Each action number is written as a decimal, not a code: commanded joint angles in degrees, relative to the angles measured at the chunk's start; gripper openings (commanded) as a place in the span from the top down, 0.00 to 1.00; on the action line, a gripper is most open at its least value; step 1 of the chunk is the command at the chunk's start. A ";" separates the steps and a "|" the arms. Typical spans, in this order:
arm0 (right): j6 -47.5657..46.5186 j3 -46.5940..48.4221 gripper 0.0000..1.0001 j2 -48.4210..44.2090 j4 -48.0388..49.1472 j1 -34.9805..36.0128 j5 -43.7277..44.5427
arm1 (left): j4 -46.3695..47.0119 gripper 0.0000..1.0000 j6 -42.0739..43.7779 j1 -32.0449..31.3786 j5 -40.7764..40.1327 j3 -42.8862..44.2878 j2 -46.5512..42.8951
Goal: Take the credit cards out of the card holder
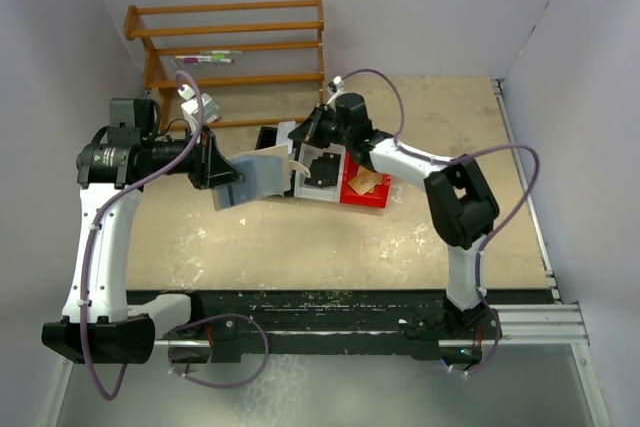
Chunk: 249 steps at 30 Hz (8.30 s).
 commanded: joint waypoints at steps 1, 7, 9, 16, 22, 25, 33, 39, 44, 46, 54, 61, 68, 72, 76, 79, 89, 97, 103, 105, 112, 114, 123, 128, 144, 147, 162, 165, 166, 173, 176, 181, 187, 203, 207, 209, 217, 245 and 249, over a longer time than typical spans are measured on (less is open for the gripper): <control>2.72 6.00 1.00 3.97 -1.55 2.73 8.77 | -2.58 0.89 2.60 0.19 9.24 2.65 -1.14; 3.19 8.52 1.00 7.36 -1.04 4.11 11.83 | -3.33 0.89 2.49 0.19 13.92 3.10 -0.87; 3.12 9.57 1.00 8.54 -1.35 4.26 11.94 | -2.92 0.89 1.91 0.19 14.40 3.11 -0.77; 3.01 10.45 1.00 10.18 -1.85 4.63 12.48 | -2.87 0.89 1.59 0.20 16.24 3.33 -1.22; 2.65 9.61 0.80 8.86 -2.36 4.77 12.72 | -4.49 0.89 2.69 0.19 20.34 3.88 -1.42; 1.67 8.61 0.74 6.89 -2.26 4.73 13.04 | -5.61 0.90 3.57 0.19 22.49 4.41 -1.15; -1.93 5.20 0.69 -1.36 -3.84 4.73 14.14 | -5.83 0.91 3.48 0.23 24.13 4.60 -0.50; -6.52 0.13 0.61 -12.72 -3.29 4.78 13.72 | -5.61 0.91 3.49 0.19 23.08 4.58 -0.56; -10.63 -7.49 0.31 -25.67 2.15 4.41 0.81 | -4.58 0.92 3.05 0.19 21.15 3.99 -0.40; -12.58 -8.93 0.23 -29.98 3.35 4.22 -4.81 | -4.43 0.92 3.15 0.19 21.16 3.37 -0.27; -8.13 -10.91 0.08 -34.88 13.11 3.74 -23.56 | -4.55 0.92 3.26 0.19 22.99 2.63 0.29; -7.04 -10.48 0.00 -33.85 17.05 6.08 -30.67 | -4.30 0.92 2.76 0.19 19.25 2.41 1.22; -19.20 -8.80 0.04 -32.92 1.66 11.20 -25.27 | -3.47 0.93 1.76 0.19 18.28 2.44 1.99; -21.19 -9.53 0.11 -32.89 -0.57 12.15 -23.97 | -3.03 0.93 1.20 0.19 16.86 2.36 1.93; -21.87 -9.59 0.31 -32.59 -2.00 12.46 -22.48 | -3.19 0.93 1.10 0.19 16.65 2.44 2.14; -21.33 -9.95 0.56 -32.23 -1.71 12.63 -22.06 | -3.05 0.92 0.85 0.25 16.88 2.56 2.06; -10.92 -16.84 1.00 -34.42 10.71 12.65 -22.37 | -3.20 0.60 1.50 0.20 22.92 2.08 1.16; -9.06 -20.15 1.00 -38.54 12.45 10.50 -17.95 | -8.61 0.55 8.67 0.19 24.68 1.21 0.68; -5.88 -21.66 1.00 -40.62 15.77 8.84 -19.02 | -12.64 0.56 13.62 0.19 24.85 0.66 1.39; -5.50 -21.63 1.00 -40.98 16.21 8.46 -19.22 | -13.55 0.57 14.66 0.19 25.57 0.55 1.46; -4.00 -23.41 1.00 -40.90 18.59 8.29 -21.60 | -13.35 0.63 15.02 0.21 26.36 0.46 1.40; -3.59 -23.65 1.00 -40.82 19.35 8.28 -22.68 | -12.64 0.67 14.47 0.19 26.29 0.41 1.43; -0.50 -25.06 1.00 -40.37 24.72 8.32 -26.89 | -2.52 0.82 4.52 0.19 25.12 -1.67 -1.83; 0.71 -25.28 1.00 -39.94 26.51 8.27 -27.67 | -1.18 0.89 3.09 0.18 25.91 -1.97 -2.34; -5.88 -24.14 0.03 -39.88 17.29 8.74 -17.01 | 9.11 1.00 -9.87 0.26 15.56 -2.82 -4.88; -15.40 -19.82 0.00 -41.63 3.13 12.03 -1.93 | 10.83 1.00 -12.73 0.21 7.09 -2.26 -5.15; -29.56 -12.83 0.00 -37.20 -4.44 28.71 31.43 | 10.87 1.00 -12.48 0.19 2.15 -2.35 -4.14; -31.30 -12.64 0.00 -36.17 -2.52 30.51 33.30 | 10.91 1.00 -12.62 0.20 2.65 -2.27 -3.94; -32.13 -12.52 0.00 -35.81 -1.84 31.21 34.88 | 11.00 1.00 -12.88 0.23 3.17 -2.28 -3.92; -34.71 -10.38 0.00 -32.53 -1.37 34.11 42.07 | 11.31 1.00 -14.12 0.19 6.03 -2.27 -3.28; -34.75 -10.73 0.00 -32.14 -1.46 34.26 43.99 | 11.07 1.00 -14.00 0.19 6.64 -2.04 -3.22; -32.32 -12.22 0.02 -34.26 -4.66 34.26 47.44 | 10.87 1.00 -13.90 0.19 7.16 -1.64 -3.23; -34.39 -14.49 0.06 -37.71 -6.06 34.17 52.05 | 10.62 1.00 -14.24 0.19 8.93 -0.98 -2.94; -32.87 -15.39 0.16 -50.35 -19.17 20.50 26.44 | 10.34 1.00 -14.86 0.17 18.16 0.17 -2.19; -31.93 -10.16 0.19 -52.34 -22.46 18.37 15.71 | 9.78 1.00 -14.41 0.19 18.01 -0.21 -1.68; -30.15 -6.79 0.22 -51.90 -23.43 18.09 10.24 | 9.52 1.00 -14.06 0.19 17.62 -0.23 -1.49; -20.47 1.04 0.32 -43.60 -14.85 18.09 -5.19 | 7.27 1.00 -11.65 0.19 9.07 -0.23 -0.84; -13.74 -6.47 0.44 -34.58 -6.54 11.50 -22.04 | 5.77 1.00 -10.95 0.20 26.73 0.43 -1.16; -11.65 -6.25 0.48 -32.80 -2.04 11.50 -23.73 | 5.77 1.00 -11.00 0.19 26.78 0.34 -0.98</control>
